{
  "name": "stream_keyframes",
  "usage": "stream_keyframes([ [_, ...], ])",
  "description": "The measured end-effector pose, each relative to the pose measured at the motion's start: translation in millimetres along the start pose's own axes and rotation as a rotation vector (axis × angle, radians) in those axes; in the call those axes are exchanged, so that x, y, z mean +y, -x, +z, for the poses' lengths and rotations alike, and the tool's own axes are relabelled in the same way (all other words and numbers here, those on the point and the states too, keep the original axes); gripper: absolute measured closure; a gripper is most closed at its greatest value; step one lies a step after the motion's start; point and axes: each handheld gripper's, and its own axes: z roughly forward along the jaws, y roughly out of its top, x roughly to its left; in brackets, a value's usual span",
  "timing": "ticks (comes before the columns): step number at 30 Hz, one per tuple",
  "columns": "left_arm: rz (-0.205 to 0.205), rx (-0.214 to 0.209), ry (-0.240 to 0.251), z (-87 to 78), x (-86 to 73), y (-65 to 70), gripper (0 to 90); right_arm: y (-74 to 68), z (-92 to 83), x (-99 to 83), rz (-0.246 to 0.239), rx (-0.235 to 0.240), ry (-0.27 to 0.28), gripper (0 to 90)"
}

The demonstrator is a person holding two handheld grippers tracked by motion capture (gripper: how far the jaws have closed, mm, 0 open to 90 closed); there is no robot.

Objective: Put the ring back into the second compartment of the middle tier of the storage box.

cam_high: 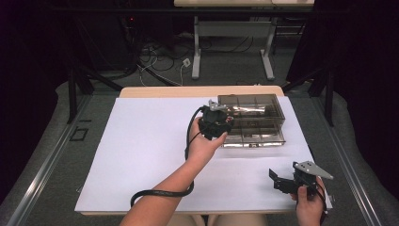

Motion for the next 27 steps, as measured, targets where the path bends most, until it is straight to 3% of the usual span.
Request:
stream_keyframes([
  [20,0.001,-0.02,-0.013,30.7,-7.9,9.5,67.9,-1.4,1.7,-0.6,0.017,-0.001,-0.003,0.5],
  [27,0.025,-0.031,-0.009,43.9,-10.5,15.9,67.9,-1.2,2.0,-0.3,0.006,0.004,-0.004,0.5],
])
